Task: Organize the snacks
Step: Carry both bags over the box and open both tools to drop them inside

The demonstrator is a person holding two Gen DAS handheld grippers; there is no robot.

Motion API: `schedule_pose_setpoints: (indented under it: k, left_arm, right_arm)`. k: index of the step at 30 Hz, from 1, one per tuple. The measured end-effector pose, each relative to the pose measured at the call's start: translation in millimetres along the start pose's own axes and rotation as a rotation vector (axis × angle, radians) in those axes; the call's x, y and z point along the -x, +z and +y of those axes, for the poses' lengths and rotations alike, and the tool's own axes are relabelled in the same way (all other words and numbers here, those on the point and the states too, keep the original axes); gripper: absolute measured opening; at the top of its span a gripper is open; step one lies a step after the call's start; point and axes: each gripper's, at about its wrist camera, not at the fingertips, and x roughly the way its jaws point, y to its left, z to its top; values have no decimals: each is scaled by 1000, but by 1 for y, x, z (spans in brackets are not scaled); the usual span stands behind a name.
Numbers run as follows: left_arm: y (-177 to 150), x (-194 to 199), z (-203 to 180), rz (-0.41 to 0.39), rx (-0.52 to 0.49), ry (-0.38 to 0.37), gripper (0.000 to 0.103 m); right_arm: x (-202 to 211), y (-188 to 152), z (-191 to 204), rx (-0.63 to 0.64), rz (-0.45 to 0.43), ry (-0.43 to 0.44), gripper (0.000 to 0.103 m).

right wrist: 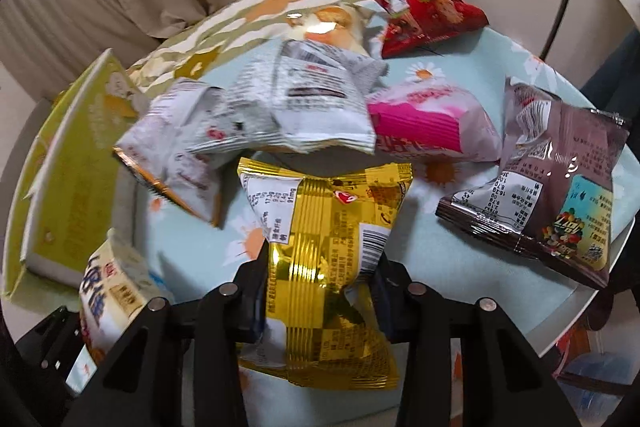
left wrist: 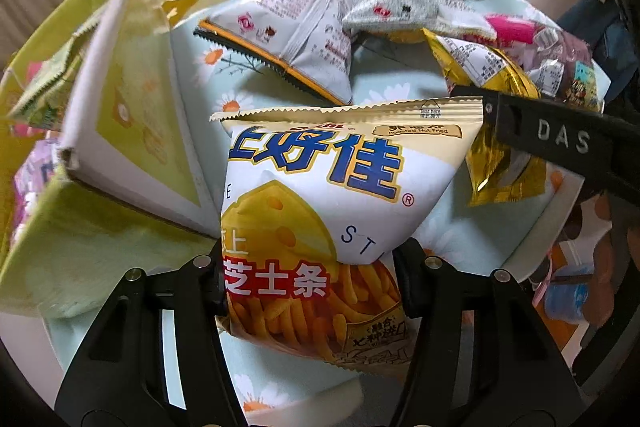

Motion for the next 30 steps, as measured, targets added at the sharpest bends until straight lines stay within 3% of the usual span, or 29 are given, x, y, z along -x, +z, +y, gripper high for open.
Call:
schedule_pose_setpoints:
  k: [9,15,19,25,30]
  left_arm:
    - [17,49,-16,-75,36,29,56]
    - [39,94,-14,-162,100,71,57]
    - [52,119,-7,-213,172,90,57]
    - [64,148,32,-267,312,165,57]
    - [67,162,87,-272,408,245,57]
  right_arm:
    - [43,13,7,88,-26,108,38]
    - [78,46,11,169,-83,171,38]
    - [96,70,25,249,-78,259,38]
    - [110,95,65,390,-91,382,38]
    - [105,105,113,463,-67,471,39]
